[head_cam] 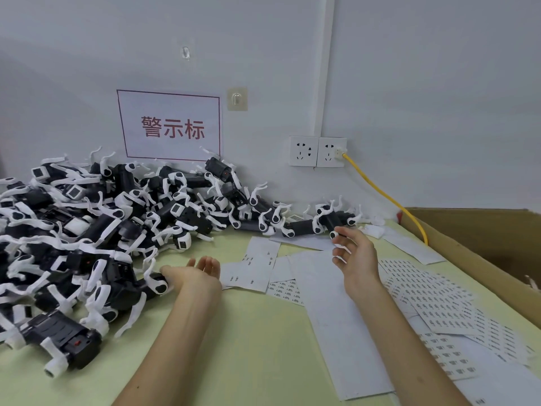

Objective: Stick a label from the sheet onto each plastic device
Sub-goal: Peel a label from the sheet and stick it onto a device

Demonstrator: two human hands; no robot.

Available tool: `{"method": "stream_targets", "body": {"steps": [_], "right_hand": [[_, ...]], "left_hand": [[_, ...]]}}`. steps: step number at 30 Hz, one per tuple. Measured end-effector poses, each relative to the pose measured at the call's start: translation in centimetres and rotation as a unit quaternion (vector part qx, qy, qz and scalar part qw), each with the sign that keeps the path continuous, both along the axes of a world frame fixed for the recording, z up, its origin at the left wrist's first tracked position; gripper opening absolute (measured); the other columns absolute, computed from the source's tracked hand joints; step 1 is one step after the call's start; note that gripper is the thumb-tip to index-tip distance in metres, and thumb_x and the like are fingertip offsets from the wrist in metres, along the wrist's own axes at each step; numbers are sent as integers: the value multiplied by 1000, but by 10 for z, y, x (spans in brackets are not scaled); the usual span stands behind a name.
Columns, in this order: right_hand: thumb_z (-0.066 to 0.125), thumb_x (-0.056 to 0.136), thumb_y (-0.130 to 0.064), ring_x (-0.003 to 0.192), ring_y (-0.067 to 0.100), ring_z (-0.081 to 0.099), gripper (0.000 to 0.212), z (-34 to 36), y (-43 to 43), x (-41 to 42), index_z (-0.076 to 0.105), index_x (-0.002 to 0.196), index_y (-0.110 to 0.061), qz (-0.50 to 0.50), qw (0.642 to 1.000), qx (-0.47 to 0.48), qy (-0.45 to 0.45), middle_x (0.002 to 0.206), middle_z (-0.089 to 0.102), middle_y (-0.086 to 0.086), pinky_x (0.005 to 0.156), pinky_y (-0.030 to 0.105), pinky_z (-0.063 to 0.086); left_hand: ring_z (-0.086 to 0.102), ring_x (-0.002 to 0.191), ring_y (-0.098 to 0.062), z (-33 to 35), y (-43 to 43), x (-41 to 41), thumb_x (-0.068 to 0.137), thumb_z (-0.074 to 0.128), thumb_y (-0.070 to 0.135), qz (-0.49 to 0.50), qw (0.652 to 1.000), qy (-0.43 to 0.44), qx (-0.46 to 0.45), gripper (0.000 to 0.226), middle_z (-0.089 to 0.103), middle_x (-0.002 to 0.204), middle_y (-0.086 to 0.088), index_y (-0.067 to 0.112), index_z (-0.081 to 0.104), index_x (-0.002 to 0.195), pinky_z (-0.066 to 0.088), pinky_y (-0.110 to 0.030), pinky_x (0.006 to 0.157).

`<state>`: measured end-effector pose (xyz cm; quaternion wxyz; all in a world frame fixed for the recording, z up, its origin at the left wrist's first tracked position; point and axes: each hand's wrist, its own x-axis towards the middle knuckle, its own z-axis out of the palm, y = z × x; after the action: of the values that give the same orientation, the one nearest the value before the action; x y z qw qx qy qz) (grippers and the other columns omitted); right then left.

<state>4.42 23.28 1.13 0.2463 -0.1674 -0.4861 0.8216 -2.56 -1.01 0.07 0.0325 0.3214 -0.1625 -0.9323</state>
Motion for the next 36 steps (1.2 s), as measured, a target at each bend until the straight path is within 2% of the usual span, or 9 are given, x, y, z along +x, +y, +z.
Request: {"method": "stream_targets", "body": {"steps": [5,12,16,18,20,23,29,33,36], "right_hand": [[60,89,-18,48,11,47,15,-1,-3,-1,71,80,-15,11,1000,19,-4,65,62,-1,54,23,37],[60,92,-18,47,10,49,15,-4,-13,-4,71,84,-11,41,995,92,-5,63,61,-2,56,25,37],[60,92,-17,49,11,49,15,-6,-17,-5,71,85,-10,60,991,118,-9,64,62,-1,56,25,38],[59,93,-16,50,12,49,16,-7,-18,-5,71,84,-11,67,990,127,-12,64,62,-1,55,25,38],[59,93,-16,50,12,49,16,-8,-19,-5,71,83,-11,72,988,133,-13,63,62,-1,55,25,39],[59,93,-15,50,12,49,16,-8,-20,-6,71,82,-11,75,987,143,-16,63,62,-1,55,25,39],[59,92,-15,47,11,49,15,-9,-22,-7,70,84,-10,81,985,151,-18,62,61,-1,55,25,39],[59,92,-13,47,11,50,14,-10,-26,-8,70,84,-9,90,983,161,-18,63,61,0,54,24,38],[58,93,-12,49,12,49,14,-12,-28,-9,70,88,-7,95,980,173,-23,67,61,2,55,25,38]], "left_hand": [[47,53,-14,1,-14,-8,98,39,68,25,999,-8,40,59,52,74,-1,11,48,84,42,-19,40],[46,53,-15,0,-10,-8,106,30,39,42,998,-38,8,41,54,73,-3,12,48,81,38,-17,39],[41,51,-14,7,-7,-6,102,43,29,49,982,-11,-179,28,58,73,-2,14,55,81,34,-23,44],[48,60,-15,12,-7,-4,98,48,21,105,899,52,-423,15,65,84,-2,15,59,90,44,-31,57],[58,91,-23,11,-13,-2,94,55,20,179,737,94,-645,9,66,101,-2,18,64,96,49,-43,84],[46,126,-34,4,-26,-7,85,63,16,211,569,34,-794,23,57,126,-9,18,67,107,31,-51,106],[28,146,-37,-9,-50,-15,86,66,25,32,508,-62,-859,35,46,147,-19,20,70,121,-6,-53,123],[49,125,-34,-13,-46,-18,91,59,26,-41,442,-67,-894,28,62,128,-13,21,74,113,11,-47,119],[53,108,-25,-15,-35,-15,92,56,22,-96,505,1,-858,25,69,114,-11,20,75,108,39,-35,97]]}}
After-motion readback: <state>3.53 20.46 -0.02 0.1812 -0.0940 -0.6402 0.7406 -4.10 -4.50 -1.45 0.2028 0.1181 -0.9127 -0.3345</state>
